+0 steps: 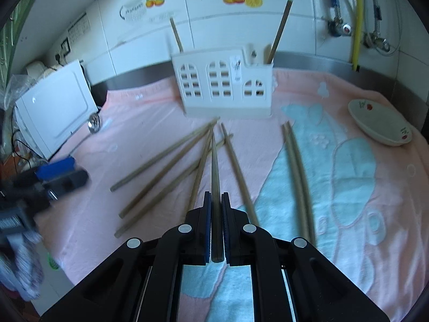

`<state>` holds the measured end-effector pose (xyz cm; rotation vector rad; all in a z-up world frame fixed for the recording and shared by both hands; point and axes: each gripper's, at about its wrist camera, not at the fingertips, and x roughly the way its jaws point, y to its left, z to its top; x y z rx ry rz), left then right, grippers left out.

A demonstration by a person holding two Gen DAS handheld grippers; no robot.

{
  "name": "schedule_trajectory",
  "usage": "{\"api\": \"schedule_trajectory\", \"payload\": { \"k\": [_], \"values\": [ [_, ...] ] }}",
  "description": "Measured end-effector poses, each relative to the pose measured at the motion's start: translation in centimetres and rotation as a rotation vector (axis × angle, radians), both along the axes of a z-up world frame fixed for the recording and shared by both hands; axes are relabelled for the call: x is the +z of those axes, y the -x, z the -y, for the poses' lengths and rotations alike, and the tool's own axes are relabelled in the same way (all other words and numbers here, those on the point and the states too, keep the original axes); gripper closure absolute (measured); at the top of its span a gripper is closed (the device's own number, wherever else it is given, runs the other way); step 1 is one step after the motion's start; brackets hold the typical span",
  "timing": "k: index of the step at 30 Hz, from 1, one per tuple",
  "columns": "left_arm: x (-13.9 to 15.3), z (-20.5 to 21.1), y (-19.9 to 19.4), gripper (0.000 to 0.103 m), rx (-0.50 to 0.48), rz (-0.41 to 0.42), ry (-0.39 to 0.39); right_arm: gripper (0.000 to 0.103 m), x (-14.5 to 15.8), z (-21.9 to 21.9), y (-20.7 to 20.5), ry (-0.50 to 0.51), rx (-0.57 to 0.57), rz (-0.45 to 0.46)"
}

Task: Organize utensils
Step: 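Close the right tool on a chopstick while the left tool grasps another chopstick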

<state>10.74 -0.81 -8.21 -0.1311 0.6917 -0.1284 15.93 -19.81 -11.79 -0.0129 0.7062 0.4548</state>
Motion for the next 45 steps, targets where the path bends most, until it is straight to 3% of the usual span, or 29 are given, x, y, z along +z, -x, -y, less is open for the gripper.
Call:
{"api": "schedule_trajectory", "payload": {
  "k": [4, 10, 15, 18, 33, 40, 45],
  "values": [
    [-1.1, 2.0, -0.4, 0.023, -0.042, -0.032, 0.009, 0.096, 1.2, 1.3, 0.6, -0.033, -0.005, 0.025],
    [-2.6, 4.8, -1.3, 0.038, -0.104, -0.083, 0.037, 0.096, 2.6, 2.8, 0.9, -0.072, -0.011, 0.055],
    [-3.9, 7.0, -2.7, 0.069, -0.131, -0.138, 0.081, 0.096, 3.2, 3.4, 0.9, -0.083, -0.012, 0.07],
    [-4.7, 7.7, -3.5, 0.079, -0.125, -0.168, 0.099, 0.096, 3.3, 3.9, 0.9, -0.09, -0.012, 0.074],
    [-6.4, 8.9, -6.1, 0.088, -0.038, -0.253, 0.087, 0.096, 3.3, 4.7, 0.9, -0.106, -0.012, 0.072],
    [-6.2, 9.3, -6.0, 0.095, -0.021, -0.248, 0.028, 0.096, 3.7, 4.6, 1.1, -0.105, -0.009, 0.081],
    [-4.4, 8.3, -4.9, 0.097, -0.022, -0.189, -0.008, 0.096, 4.4, 4.7, 1.1, -0.098, -0.015, 0.096]
  ]
}}
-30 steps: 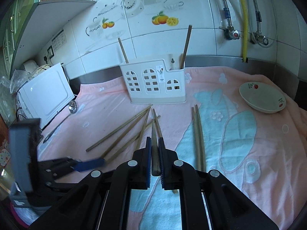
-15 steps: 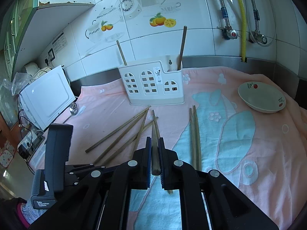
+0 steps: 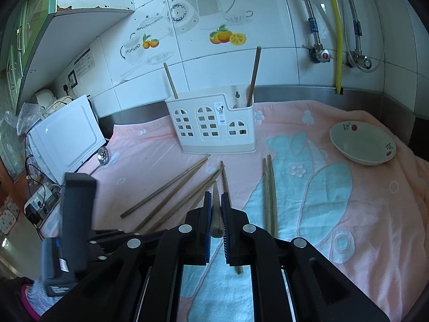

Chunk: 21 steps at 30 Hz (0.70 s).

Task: Organize utensils
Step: 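Close the right tool on a chopstick while the left tool grasps another chopstick, then lift the left tool's chopstick over the white holder while the right carries its chopstick there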

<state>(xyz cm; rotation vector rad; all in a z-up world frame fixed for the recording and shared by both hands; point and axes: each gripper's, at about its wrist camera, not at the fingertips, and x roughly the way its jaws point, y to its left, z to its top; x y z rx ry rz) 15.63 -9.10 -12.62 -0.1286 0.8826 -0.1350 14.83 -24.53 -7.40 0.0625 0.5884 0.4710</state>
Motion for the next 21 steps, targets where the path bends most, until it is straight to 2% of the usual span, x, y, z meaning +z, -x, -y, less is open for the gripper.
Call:
{"api": "schedule_trajectory", "payload": {
  "k": [6, 14, 21],
  "values": [
    [3.6, -1.5, 1.1, 0.097, 0.004, 0.13, -0.048, 0.096, 1.1, 0.0, -0.3, -0.01, 0.009, 0.012],
    [8.5, -3.7, 1.5, 0.097, -0.024, 0.261, -0.058, 0.096, 3.2, -1.3, -2.1, 0.008, 0.043, 0.004],
    [10.8, -5.1, -0.2, 0.097, -0.06, 0.293, -0.036, 0.096, 5.3, -2.7, -4.4, 0.028, 0.076, -0.007]
  ]
}}
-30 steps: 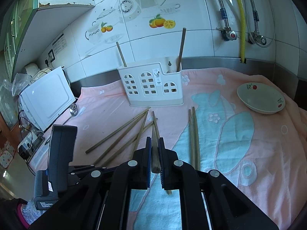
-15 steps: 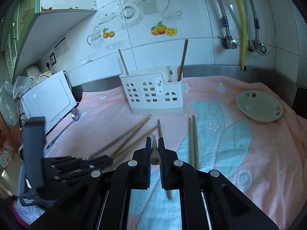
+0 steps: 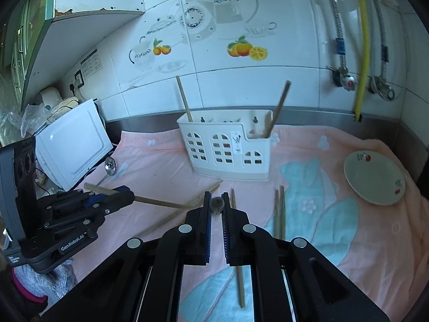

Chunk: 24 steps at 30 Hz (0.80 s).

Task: Organize utensils
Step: 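Lift the left tool's chopstick over the white holder while the right carries its chopstick there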

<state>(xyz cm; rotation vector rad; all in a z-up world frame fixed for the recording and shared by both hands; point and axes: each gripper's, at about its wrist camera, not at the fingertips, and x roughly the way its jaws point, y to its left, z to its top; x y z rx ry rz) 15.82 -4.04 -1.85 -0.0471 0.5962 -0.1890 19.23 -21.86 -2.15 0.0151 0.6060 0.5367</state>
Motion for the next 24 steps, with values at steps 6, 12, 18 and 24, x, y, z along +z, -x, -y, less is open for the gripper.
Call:
{"api": "schedule_trajectory", "payload": {
  "k": [6, 12, 18, 24],
  "values": [
    [2.1, -1.1, -1.4, 0.098, -0.033, 0.005, 0.031, 0.096, 3.2, -0.3, -1.9, 0.021, 0.011, 0.015],
    [5.3, -2.4, -3.0, 0.098, -0.037, 0.042, 0.023, 0.096, 7.5, -0.3, -4.1, 0.058, -0.008, 0.051],
    [10.0, -3.9, -5.3, 0.098, -0.01, 0.122, 0.008, 0.096, 12.1, -0.5, -6.8, 0.089, -0.041, 0.093],
    [14.7, -5.1, -8.8, 0.098, 0.032, 0.197, 0.006, 0.096, 14.6, -0.6, -9.3, 0.094, -0.078, 0.12]
  ]
}}
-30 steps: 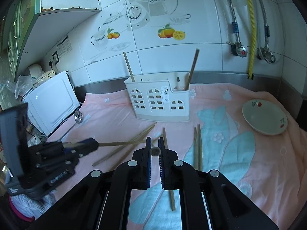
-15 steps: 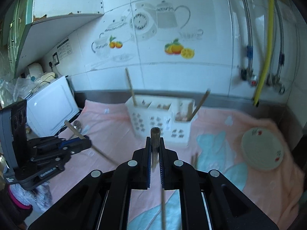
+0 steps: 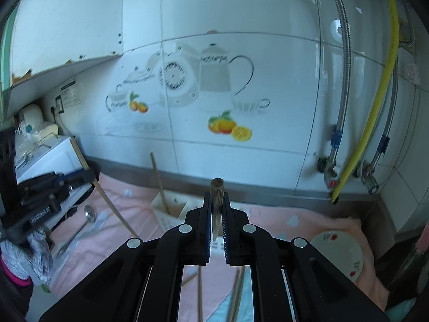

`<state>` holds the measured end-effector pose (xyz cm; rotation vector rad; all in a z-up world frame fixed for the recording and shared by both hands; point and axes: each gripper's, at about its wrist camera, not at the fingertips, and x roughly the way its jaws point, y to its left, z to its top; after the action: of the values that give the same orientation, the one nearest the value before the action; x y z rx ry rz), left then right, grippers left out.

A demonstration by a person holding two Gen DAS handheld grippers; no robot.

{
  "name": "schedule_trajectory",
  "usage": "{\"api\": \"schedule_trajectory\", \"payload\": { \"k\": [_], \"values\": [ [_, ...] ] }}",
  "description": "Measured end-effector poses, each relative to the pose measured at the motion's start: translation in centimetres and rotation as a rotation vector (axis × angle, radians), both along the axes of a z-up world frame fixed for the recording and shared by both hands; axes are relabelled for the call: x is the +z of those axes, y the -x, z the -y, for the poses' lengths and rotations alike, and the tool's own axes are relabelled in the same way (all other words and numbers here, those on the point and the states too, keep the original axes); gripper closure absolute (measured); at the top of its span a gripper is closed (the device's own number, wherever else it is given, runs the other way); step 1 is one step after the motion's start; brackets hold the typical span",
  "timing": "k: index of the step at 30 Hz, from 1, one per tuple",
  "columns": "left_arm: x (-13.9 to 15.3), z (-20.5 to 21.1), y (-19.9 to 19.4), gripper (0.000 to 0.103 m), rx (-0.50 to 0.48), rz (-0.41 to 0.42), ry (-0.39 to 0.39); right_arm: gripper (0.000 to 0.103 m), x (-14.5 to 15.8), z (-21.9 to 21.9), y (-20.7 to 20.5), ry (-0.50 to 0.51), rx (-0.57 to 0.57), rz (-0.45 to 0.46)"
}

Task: Organize utensils
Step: 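Lift the left tool's chopstick over the white holder while the right carries its chopstick there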

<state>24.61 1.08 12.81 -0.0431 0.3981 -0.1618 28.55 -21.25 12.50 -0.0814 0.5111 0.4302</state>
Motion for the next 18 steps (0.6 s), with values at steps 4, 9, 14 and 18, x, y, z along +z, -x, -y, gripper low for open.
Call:
{"api": "schedule_trajectory", "payload": {
  "k": [4, 9, 14, 18],
  "values": [
    [1.8, -0.1, -2.1, 0.098, 0.041, 0.061, -0.026, 0.096, 0.4, -0.2, -1.8, 0.002, -0.017, 0.004],
    [1.8, -1.1, -5.1, 0.098, 0.079, 0.064, 0.013, 0.096, -0.5, -0.8, -3.7, 0.019, -0.028, -0.003],
    [-0.4, -2.3, -7.3, 0.098, 0.118, 0.03, 0.054, 0.096, -2.6, -1.3, -5.1, 0.032, -0.024, -0.046],
    [-2.6, -3.6, -8.9, 0.098, 0.134, -0.03, 0.097, 0.096, -4.0, -1.5, -5.8, 0.043, -0.023, -0.074]
  ]
}}
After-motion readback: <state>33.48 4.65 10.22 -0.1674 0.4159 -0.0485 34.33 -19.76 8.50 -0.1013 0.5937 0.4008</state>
